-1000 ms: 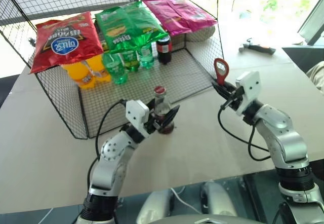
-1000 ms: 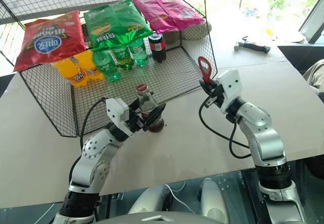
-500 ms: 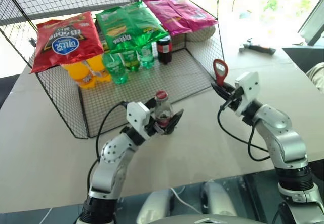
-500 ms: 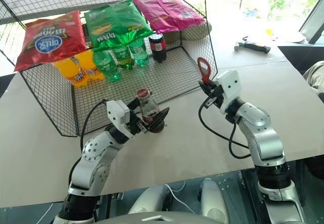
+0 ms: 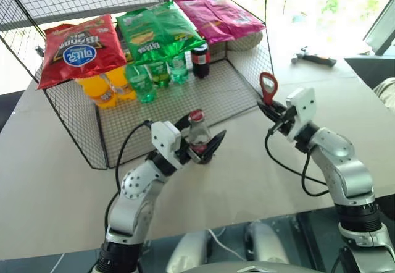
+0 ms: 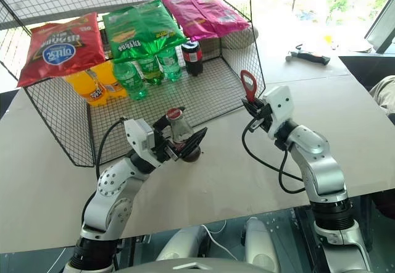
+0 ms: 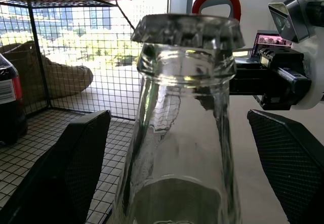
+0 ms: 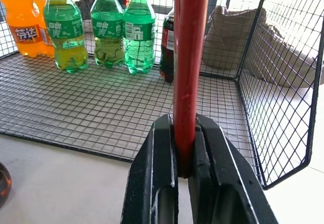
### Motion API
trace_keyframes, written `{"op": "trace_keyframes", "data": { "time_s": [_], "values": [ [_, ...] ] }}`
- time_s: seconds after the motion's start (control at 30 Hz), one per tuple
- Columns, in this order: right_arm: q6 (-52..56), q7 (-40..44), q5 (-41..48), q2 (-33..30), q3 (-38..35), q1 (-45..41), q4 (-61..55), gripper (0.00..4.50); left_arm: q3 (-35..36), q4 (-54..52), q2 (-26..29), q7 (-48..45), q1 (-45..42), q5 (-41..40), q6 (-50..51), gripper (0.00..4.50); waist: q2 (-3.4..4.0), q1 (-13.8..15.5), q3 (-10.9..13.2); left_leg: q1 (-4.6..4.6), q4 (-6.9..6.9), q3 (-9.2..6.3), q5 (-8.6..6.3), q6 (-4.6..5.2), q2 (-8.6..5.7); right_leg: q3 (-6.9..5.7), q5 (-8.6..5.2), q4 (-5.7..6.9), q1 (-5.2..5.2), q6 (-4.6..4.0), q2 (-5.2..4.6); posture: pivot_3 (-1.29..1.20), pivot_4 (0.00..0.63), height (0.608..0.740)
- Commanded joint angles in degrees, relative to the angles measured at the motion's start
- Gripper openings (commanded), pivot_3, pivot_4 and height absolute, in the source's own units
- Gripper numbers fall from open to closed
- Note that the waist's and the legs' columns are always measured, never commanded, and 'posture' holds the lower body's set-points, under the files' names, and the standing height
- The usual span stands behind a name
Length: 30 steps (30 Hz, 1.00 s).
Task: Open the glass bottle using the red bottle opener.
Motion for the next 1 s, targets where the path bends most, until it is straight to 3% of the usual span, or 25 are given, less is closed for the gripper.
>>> {"op": "trace_keyframes", "data": {
  "time_s": [0.03, 0.43, 0.47, 0.5, 0.63, 0.8, 1.0],
  "values": [
    [-1.8, 0.4, 0.1, 0.2, -0.4, -1.4, -1.0, 0.0, 0.7, -2.5, -0.1, 0.2, -0.2, -0.9, -0.7, 4.46, 0.0, 0.0, 0.0, 0.0, 0.0, 0.0, 0.0, 0.0, 0.0, 0.0, 0.0, 0.0, 0.0, 0.0, 0.0, 0.0, 0.15, 0.74],
    [-2.0, 0.6, -0.2, 0.7, 0.6, -1.6, -1.2, 0.0, 1.0, -2.9, -0.6, 0.0, 0.0, -2.0, -1.1, 4.46, 0.0, 0.0, 0.0, 0.0, 0.0, 0.0, 0.0, 0.0, 0.0, 0.0, 0.0, 0.0, 0.0, 0.0, 0.0, 0.0, 0.15, 0.74],
    [-2.0, 0.7, -0.2, 0.7, 0.7, -1.6, -1.2, 0.0, 1.0, -3.0, -0.6, -0.1, 0.1, -2.0, -1.2, 3.97, 0.0, 0.0, 0.0, 0.0, 0.0, 0.0, 0.0, 0.0, 0.0, 0.0, 0.0, 0.0, 0.0, 0.0, 0.0, 0.0, 0.15, 0.74],
    [-2.0, 0.8, -0.2, 0.7, 0.8, -1.6, -1.1, 0.0, 1.0, -3.0, -0.5, -0.1, 0.1, -1.8, -1.3, 3.81, 0.0, 0.0, 0.0, 0.0, 0.0, 0.0, 0.0, 0.0, 0.0, 0.0, 0.0, 0.0, 0.0, 0.0, 0.0, 0.0, 0.15, 0.74],
    [-2.5, 1.5, -0.7, 0.5, 1.3, -1.7, -0.9, 0.0, 0.5, -2.6, -0.1, -0.6, 1.2, -0.8, -2.0, 2.06, 0.01, 0.0, 0.0, 0.0, 0.0, 0.0, 0.0, 0.0, 0.0, 0.0, 0.0, 0.0, 0.0, 0.0, 0.0, 0.0, 0.15, 0.74],
    [-6.1, 3.6, -4.5, -0.8, 5.1, -2.7, -2.2, 0.0, 0.3, -2.2, 0.3, -0.4, 1.9, 0.1, -2.1, 2.05, 0.01, 0.0, 0.0, 0.01, 0.0, 0.01, 0.0, 0.0, 0.0, 0.0, 0.0, 0.0, 0.0, 0.0, 0.0, 0.0, 0.15, 0.74],
    [-21.0, 2.1, -19.9, -1.5, 15.0, -6.3, 0.3, 0.0, 0.1, -1.3, 0.2, -0.2, 2.0, 0.8, -2.4, 2.05, 0.01, -0.1, 0.0, 0.04, 0.0, 0.04, 0.0, 0.0, 0.01, 0.01, 0.0, 0.02, 0.0, 0.0, 0.02, 0.0, 0.15, 0.74]
  ]
}}
